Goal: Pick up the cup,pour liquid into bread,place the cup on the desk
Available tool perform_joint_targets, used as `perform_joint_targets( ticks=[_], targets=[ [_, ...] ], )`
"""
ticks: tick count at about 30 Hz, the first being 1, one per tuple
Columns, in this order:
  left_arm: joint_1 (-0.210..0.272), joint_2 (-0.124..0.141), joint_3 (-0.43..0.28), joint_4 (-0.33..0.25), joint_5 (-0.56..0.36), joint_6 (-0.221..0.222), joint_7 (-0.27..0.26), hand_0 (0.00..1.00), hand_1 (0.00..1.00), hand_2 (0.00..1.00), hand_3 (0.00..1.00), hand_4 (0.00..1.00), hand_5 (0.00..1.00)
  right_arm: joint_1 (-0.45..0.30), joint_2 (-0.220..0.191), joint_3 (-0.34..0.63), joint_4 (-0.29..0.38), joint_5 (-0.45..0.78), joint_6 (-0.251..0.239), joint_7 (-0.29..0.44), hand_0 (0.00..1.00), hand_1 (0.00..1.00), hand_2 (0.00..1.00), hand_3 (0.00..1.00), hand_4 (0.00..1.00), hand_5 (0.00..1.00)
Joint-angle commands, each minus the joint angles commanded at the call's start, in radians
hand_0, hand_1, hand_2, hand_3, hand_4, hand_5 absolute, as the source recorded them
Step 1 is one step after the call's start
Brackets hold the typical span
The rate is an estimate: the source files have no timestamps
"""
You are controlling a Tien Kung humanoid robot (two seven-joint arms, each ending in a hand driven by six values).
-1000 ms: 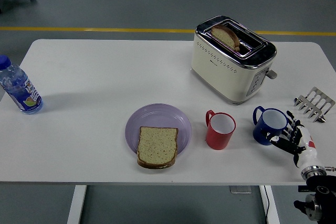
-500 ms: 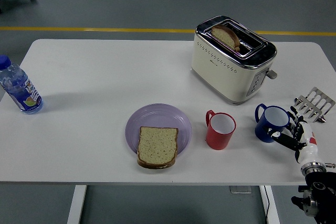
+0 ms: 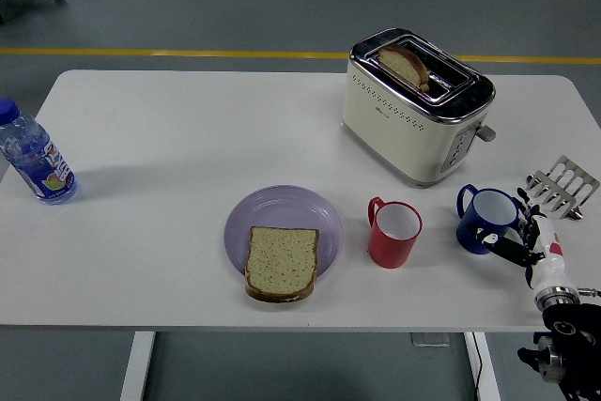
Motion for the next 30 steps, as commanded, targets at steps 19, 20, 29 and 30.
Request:
perform_joint_targets(
  ticks=[19,20,29,30],
  targets=[
    [-0.001,0.0,0.0,0.0,0.001,0.0,0.0,0.668,0.735,0.737,0.63,0.395,0.998,0.036,0.004,-0.043,-0.053,0.067,-0.022,0.038,0.884,0.781,0.84,0.954,0.998,0.087],
    [-0.001,-0.001,0.001,0.0,0.001,0.0,0.0,0.668,0.735,0.737,0.63,0.395,0.998,0.037,0.004,-0.046,-0.057,0.068,-0.022,0.038,0.884,0.781,0.84,0.954,0.998,0.087],
    [-0.001,-0.001,-0.001,0.0,0.001,0.0,0.0,0.668,0.734,0.737,0.628,0.397,0.998,0.05,0.004,-0.066,-0.075,0.096,-0.028,0.054,0.839,0.707,0.774,0.876,0.998,0.081],
    [-0.001,-0.001,0.0,0.0,0.001,0.0,0.0,0.668,0.734,0.737,0.628,0.397,0.998,0.051,0.004,-0.068,-0.076,0.098,-0.028,0.055,0.839,0.707,0.774,0.876,0.998,0.081]
  ],
)
